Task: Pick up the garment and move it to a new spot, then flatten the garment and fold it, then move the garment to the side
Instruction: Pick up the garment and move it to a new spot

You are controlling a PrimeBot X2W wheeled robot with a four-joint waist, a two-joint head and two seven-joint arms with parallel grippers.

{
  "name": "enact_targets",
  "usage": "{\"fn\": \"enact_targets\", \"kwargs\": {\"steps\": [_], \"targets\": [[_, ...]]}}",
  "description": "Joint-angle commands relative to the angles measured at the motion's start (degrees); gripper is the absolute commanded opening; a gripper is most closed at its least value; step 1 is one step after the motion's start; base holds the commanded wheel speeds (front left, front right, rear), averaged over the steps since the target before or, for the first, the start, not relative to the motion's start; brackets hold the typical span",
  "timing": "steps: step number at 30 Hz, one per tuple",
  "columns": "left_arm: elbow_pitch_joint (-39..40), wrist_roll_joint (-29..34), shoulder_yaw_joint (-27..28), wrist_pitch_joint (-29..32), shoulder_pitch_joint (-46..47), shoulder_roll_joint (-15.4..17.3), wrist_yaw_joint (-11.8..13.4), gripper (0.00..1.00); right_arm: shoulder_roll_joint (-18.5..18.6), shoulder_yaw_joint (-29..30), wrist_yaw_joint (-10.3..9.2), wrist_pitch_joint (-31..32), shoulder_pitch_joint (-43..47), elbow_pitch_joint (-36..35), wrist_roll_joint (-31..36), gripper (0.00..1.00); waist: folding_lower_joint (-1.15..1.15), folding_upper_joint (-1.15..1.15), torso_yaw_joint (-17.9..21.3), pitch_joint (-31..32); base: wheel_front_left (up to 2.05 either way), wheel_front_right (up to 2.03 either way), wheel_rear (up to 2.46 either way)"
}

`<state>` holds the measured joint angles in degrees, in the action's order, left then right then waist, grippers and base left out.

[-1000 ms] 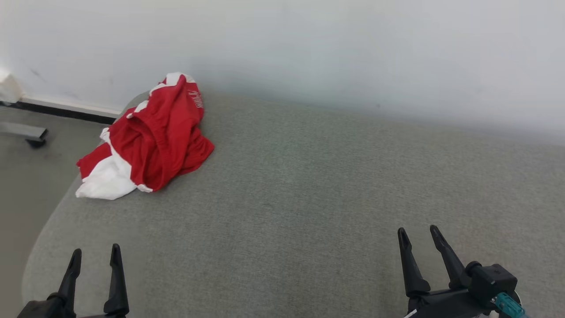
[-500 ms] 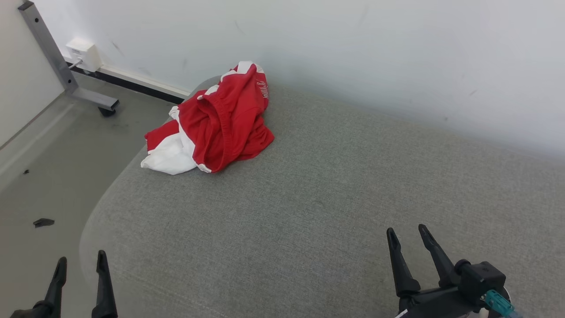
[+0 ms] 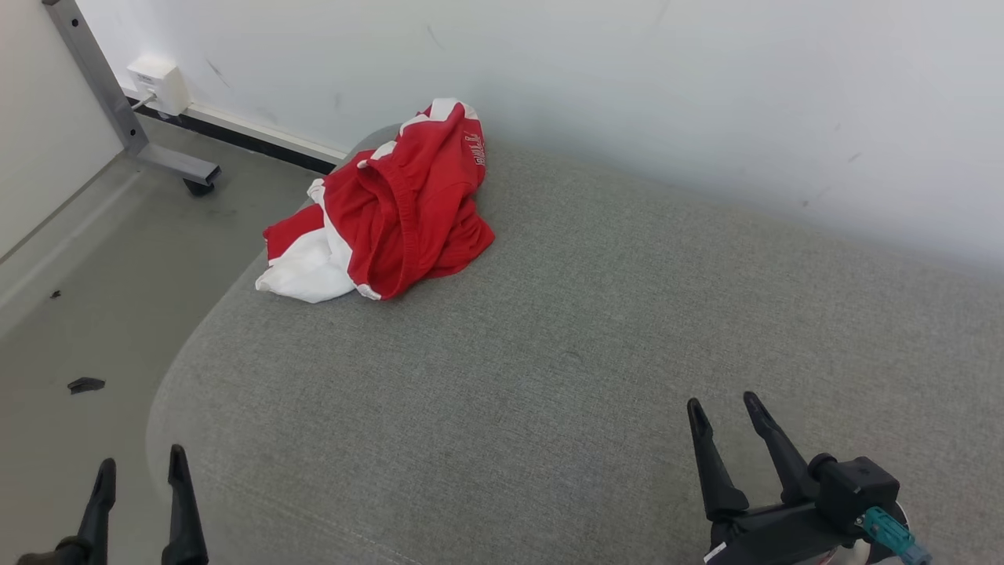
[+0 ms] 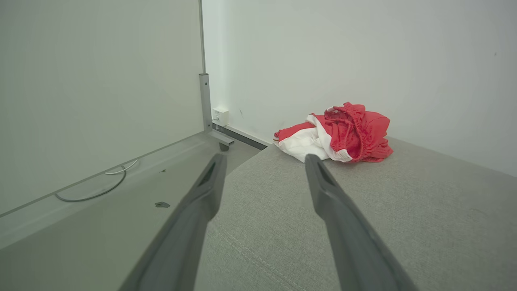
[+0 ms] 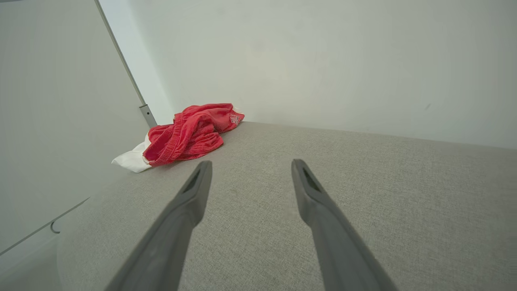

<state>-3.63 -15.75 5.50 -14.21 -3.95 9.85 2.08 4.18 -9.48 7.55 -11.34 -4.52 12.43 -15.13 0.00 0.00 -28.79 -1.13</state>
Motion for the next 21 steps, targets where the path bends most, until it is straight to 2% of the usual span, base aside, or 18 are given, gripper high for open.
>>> {"fn": "enact_targets", "kwargs": {"steps": [1,7,11,16,21], "targets": [[-0.4,-0.2,-0.4,-0.1,1.7,0.3,-0.4,1.00,0.5,0.8,-0.12,-0.3,0.4,-0.1,-0.2,1.00,0.00,0.00,0.3,-0.3,0.00,0.00,0.00],[-1.7,-1.7,-0.1,-0.2,7.4,0.7,-0.9,1.00,1.9,2.0,-0.12,0.3,-0.9,-1.4,0.9,1.00,0.00,0.00,3.6,-4.0,0.00,0.00,0.00],[-2.7,-2.9,0.3,-0.2,17.4,2.2,-1.7,1.00,4.3,3.5,-0.12,1.8,-3.4,-3.7,1.4,1.00,0.00,0.00,8.6,-10.8,0.00,0.00,0.00],[-4.6,-3.6,1.5,1.6,29.6,6.3,-2.7,1.00,6.3,6.4,-0.12,2.0,-6.0,-6.2,1.9,1.00,0.00,0.00,14.3,-18.0,0.00,0.00,0.00],[-8.1,-5.2,2.7,5.3,41.5,10.5,-3.5,1.00,7.2,9.3,-0.13,0.8,-7.5,-8.1,2.1,1.00,0.00,0.00,19.5,-22.6,0.00,0.00,0.00]]}}
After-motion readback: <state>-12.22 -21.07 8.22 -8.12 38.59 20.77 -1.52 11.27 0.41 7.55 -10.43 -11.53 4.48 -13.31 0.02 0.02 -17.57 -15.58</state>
